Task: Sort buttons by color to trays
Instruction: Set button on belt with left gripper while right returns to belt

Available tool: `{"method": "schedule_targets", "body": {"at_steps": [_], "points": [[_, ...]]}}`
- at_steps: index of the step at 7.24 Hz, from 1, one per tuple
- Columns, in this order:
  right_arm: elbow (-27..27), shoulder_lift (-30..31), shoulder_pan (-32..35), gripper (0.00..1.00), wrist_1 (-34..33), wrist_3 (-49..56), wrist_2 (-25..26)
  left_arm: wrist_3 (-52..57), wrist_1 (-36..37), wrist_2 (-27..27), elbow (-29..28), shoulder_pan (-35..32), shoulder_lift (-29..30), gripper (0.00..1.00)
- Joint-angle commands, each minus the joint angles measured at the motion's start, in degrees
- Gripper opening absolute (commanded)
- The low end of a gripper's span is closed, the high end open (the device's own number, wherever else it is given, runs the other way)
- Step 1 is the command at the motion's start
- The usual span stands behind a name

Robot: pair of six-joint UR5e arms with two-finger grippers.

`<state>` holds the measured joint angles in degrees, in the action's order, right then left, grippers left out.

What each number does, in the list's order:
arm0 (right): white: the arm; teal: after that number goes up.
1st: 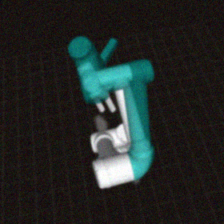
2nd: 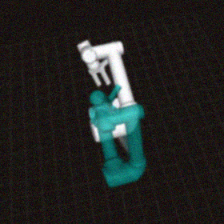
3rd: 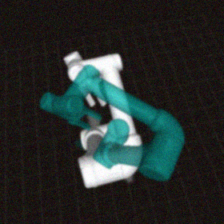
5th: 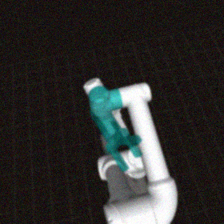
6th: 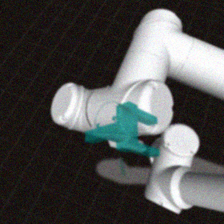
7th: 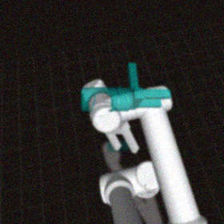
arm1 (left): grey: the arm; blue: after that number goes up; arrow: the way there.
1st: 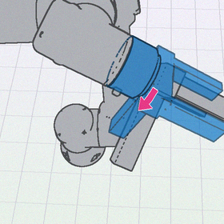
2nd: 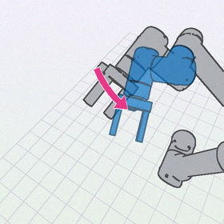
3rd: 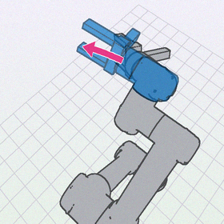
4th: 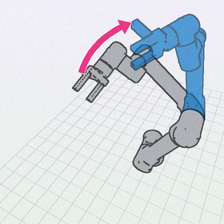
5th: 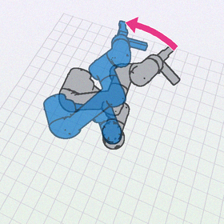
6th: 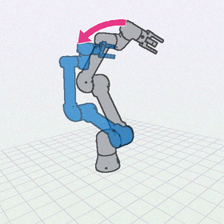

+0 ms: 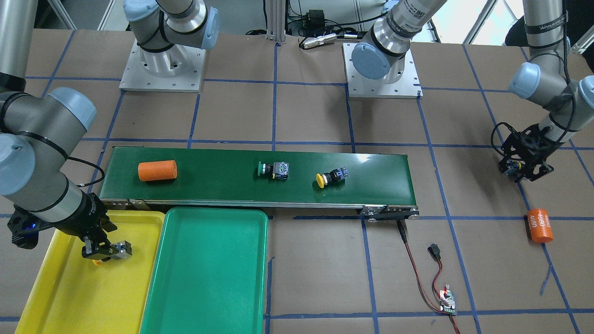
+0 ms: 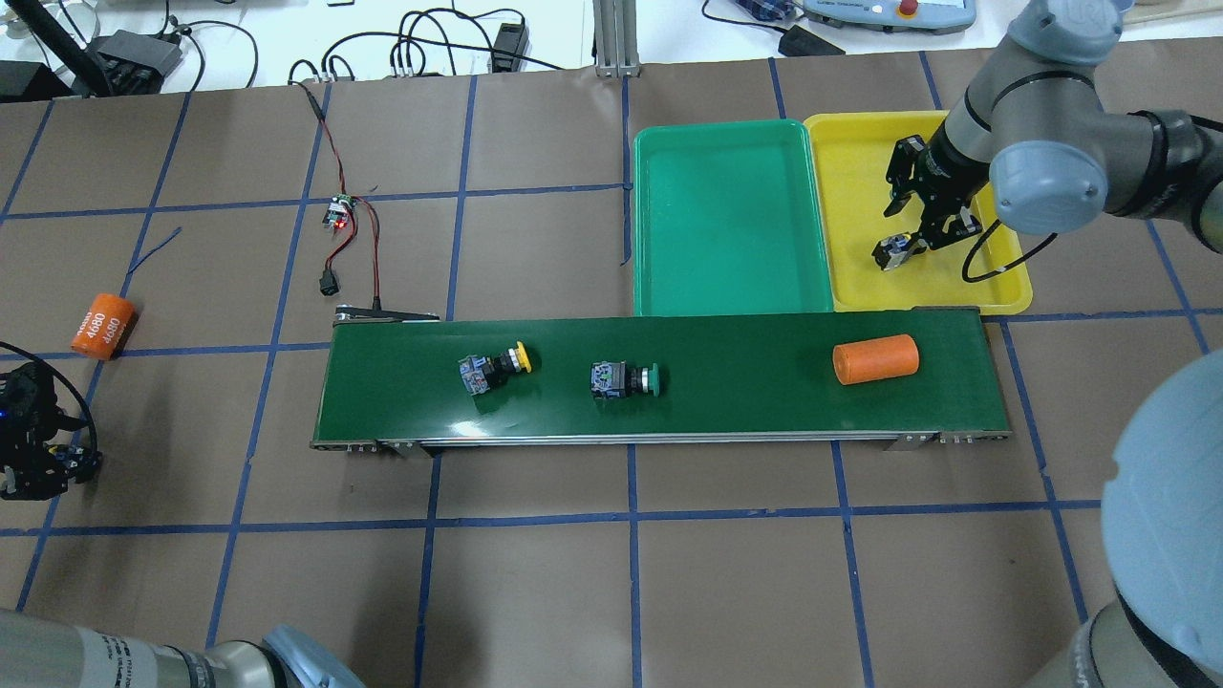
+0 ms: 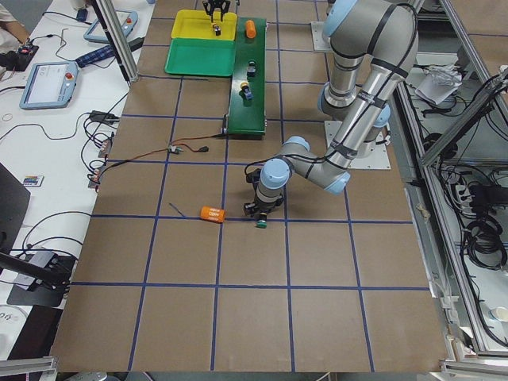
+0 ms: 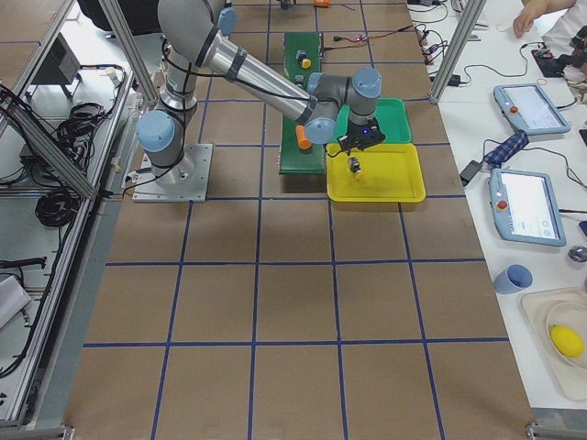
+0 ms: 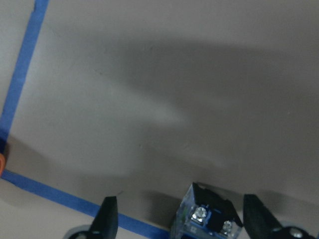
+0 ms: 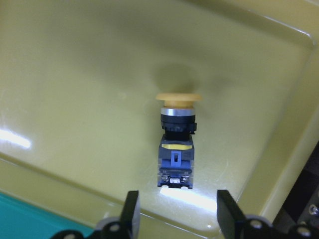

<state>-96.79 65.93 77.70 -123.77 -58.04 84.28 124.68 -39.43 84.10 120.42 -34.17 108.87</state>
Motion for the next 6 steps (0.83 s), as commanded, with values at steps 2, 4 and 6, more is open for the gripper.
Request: {"method": "schedule_targets", "body": {"at_steps": [2, 4, 6], "points": [[-0.4, 5.7, 0.4, 1.0, 7.3, -0.8, -0.1, -8.3, -6.7, -1.3, -0.4, -2.4, -4.4, 0.0], [-1.0, 15.9, 2.1, 1.0, 19.1, -1.1, -0.4, -8.9, -6.7, -1.8, -0.5, -15.5, -8.4, 0.0], [-6.8, 24.1, 5.4, 1.0, 22.6, -6.5, -0.5, -9.3, -7.0, -6.6, 0.2, -29.2, -12.5, 0.0]]}}
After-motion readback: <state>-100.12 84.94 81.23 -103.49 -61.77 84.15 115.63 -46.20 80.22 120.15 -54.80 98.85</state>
